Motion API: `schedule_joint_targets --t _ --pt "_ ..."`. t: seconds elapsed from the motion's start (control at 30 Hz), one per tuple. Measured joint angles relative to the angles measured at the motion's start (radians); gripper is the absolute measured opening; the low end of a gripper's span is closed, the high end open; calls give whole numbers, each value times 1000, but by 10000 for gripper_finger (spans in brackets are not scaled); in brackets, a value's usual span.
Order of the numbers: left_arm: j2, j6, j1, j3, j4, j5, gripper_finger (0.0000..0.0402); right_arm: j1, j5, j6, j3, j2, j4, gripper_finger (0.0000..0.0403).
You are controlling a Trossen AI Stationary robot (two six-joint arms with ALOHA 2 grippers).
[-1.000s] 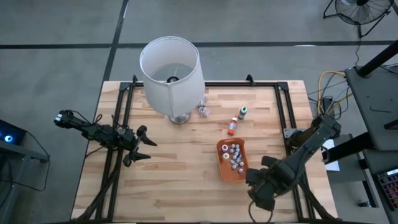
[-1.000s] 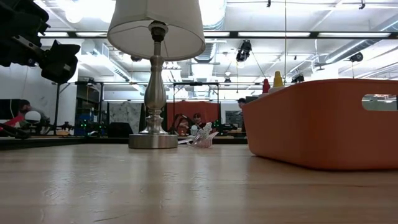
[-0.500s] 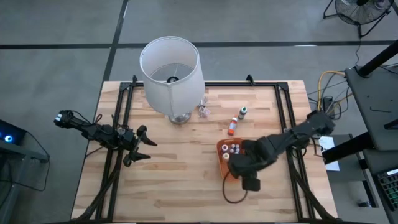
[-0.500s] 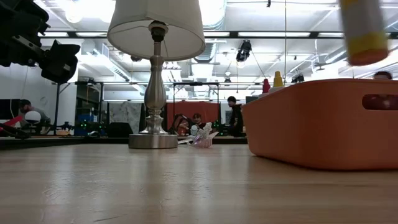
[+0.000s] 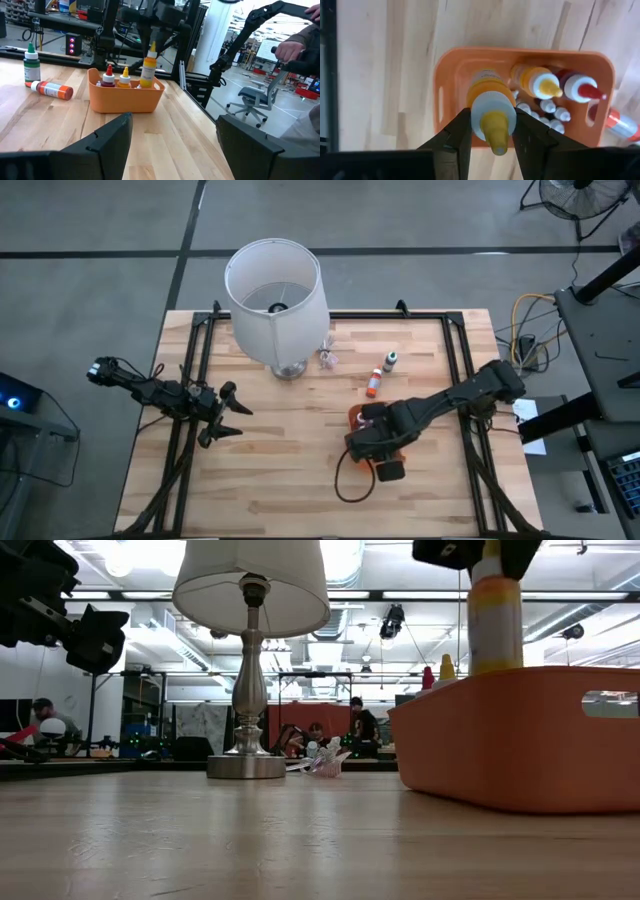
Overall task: Pick & Place food coloring
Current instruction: Put the big food coloring bottle into the orange bin
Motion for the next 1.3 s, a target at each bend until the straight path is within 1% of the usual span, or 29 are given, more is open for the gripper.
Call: schedule_joint_targets --t 0.23,0.4,0.57,0.77,1.03,1.17,1.3 --pt "0 0 0 0 0 0 259 -7 3 -51 -8 35 12 105" --pt "0 0 0 0 0 0 258 -16 9 38 -34 35 26 105" --pt "0 0 0 0 0 0 258 -17 54 115 -54 35 27 105" --pt "0 0 0 0 0 0 258 -18 52 177 -105 35 64 105" --pt "0 0 0 0 0 0 259 -27 53 182 -141 37 169 105" --pt "0 0 0 0 0 0 259 -38 77 182 -167 37 185 105" --pt "0 0 0 0 0 0 259 -45 77 181 -185 37 192 105"
